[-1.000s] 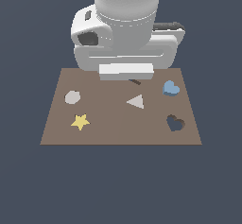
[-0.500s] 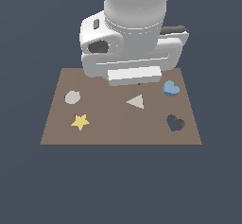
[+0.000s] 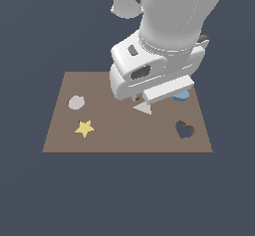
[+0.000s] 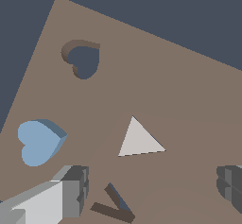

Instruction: Insert a designated object into the corresponding slot on a board.

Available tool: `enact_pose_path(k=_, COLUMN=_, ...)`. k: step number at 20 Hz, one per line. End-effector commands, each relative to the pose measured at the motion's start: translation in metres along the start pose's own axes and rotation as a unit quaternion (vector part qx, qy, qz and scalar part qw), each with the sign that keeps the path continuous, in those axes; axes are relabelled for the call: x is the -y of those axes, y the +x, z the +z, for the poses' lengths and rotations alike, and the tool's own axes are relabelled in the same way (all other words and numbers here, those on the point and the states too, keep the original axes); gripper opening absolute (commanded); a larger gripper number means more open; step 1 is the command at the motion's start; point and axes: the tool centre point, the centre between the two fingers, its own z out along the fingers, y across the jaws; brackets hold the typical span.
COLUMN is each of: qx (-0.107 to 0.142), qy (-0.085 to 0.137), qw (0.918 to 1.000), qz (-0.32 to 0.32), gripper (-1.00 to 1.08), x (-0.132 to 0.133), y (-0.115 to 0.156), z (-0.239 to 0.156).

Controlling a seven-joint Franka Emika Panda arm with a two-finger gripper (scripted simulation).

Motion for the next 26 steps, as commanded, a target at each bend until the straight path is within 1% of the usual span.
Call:
enact_pose_path(k=1, qx=0.0, qy=0.0, qw=0.9986, qz=-0.053, gripper=1.0, x=0.015, y=0.006, z=0.008)
enact_pose_path(k=3, qx=0.0, qy=-0.001, qw=0.9949, qz=-0.101, gripper=1.0, x=0.028, y=0.011, z=0.016)
enact_pose_path(k=6, qx=0.0, qy=-0.002, qw=0.9843, qz=-0.177, gripper=1.0, x=0.05, y=0.014, z=0.028)
enact_pose_path(k=9, qx=0.0, qy=-0.003, qw=0.97, qz=-0.243, gripper=1.0, x=0.07, y=0.015, z=0.039)
enact_pose_path(k=14, qx=0.001, qy=-0.004, qw=0.9429, qz=-0.333, gripper=1.0, x=0.097, y=0.011, z=0.054)
enact_pose_path(k=18, qx=0.001, qy=-0.005, qw=0.9226, qz=-0.386, gripper=1.0, x=0.113, y=0.005, z=0.063)
enact_pose_path(k=21, qx=0.001, qy=-0.005, qw=0.91, qz=-0.415, gripper=1.0, x=0.122, y=0.001, z=0.068)
enact_pose_path(k=24, qx=0.001, qy=-0.005, qw=0.9009, qz=-0.434, gripper=1.0, x=0.127, y=-0.002, z=0.072)
enact_pose_path(k=26, qx=0.001, qy=-0.006, qw=0.8972, qz=-0.442, gripper=1.0, x=0.129, y=-0.003, z=0.073)
